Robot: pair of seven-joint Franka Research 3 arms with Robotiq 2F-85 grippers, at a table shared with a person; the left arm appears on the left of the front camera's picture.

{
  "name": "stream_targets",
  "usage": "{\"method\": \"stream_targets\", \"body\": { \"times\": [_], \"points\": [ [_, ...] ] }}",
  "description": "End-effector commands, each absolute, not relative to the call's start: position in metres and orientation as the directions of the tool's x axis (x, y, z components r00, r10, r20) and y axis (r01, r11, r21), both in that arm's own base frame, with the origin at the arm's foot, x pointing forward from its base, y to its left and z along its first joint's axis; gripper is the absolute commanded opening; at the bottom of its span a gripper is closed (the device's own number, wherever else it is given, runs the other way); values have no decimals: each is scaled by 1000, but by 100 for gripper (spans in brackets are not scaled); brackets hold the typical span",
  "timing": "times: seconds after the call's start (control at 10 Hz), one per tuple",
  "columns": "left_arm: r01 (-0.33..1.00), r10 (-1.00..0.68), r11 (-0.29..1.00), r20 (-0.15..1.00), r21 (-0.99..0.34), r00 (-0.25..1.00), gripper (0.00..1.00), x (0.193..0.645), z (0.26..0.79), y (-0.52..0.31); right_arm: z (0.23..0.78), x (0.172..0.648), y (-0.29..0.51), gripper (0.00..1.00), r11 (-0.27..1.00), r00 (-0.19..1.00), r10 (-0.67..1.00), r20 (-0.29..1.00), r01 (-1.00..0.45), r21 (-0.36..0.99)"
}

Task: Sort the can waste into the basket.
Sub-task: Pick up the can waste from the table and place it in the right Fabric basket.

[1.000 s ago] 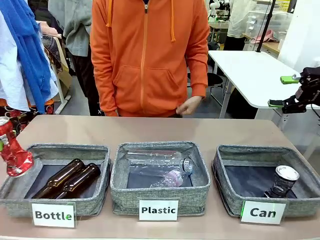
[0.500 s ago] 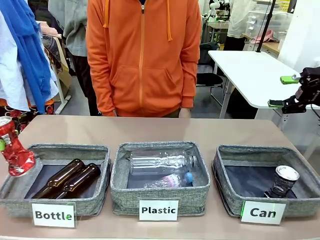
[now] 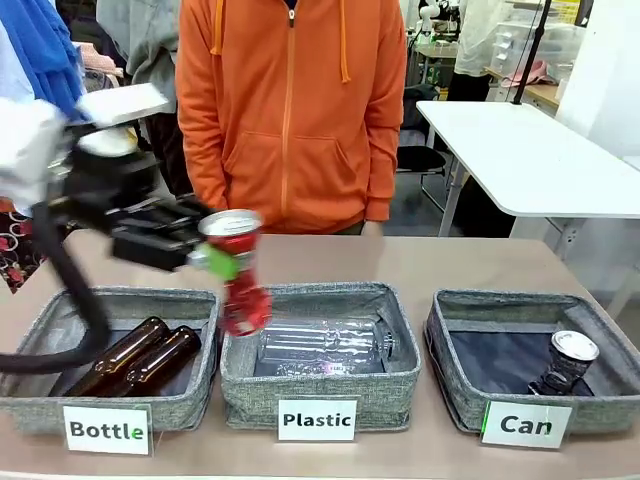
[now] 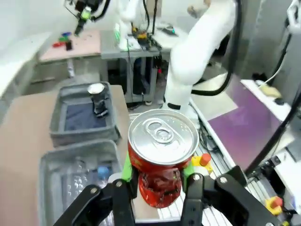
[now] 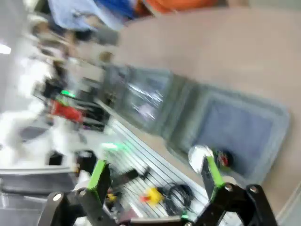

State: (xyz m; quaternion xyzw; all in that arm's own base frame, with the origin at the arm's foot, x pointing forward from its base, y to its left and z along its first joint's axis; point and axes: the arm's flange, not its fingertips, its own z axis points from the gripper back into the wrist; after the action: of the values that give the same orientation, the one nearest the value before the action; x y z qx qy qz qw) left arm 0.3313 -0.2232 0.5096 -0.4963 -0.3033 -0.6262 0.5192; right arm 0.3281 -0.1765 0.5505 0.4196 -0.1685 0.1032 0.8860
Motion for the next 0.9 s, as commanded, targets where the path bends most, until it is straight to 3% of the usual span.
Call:
{"method": "stream_targets", "body": {
  "times": [0.0, 0.5, 0.6, 0.8],
  "points": [
    [928, -406, -343, 914, -147, -5, 44, 372, 510, -290, 538, 301, -200, 100, 748, 917, 82, 390, -315, 583],
    [900, -506, -437, 826, 2, -247, 44, 386, 496, -509, 527, 250, -239, 100, 748, 868, -67, 491, -282, 600],
    [905, -507, -420, 810, 65, -294, 44, 390, 487, -538, 534, 262, -239, 100, 752, 905, -19, 424, -267, 603],
    [902, -540, -420, 773, 95, -333, 44, 394, 465, -576, 534, 262, -239, 100, 752, 905, -19, 424, -267, 603]
  ]
}}
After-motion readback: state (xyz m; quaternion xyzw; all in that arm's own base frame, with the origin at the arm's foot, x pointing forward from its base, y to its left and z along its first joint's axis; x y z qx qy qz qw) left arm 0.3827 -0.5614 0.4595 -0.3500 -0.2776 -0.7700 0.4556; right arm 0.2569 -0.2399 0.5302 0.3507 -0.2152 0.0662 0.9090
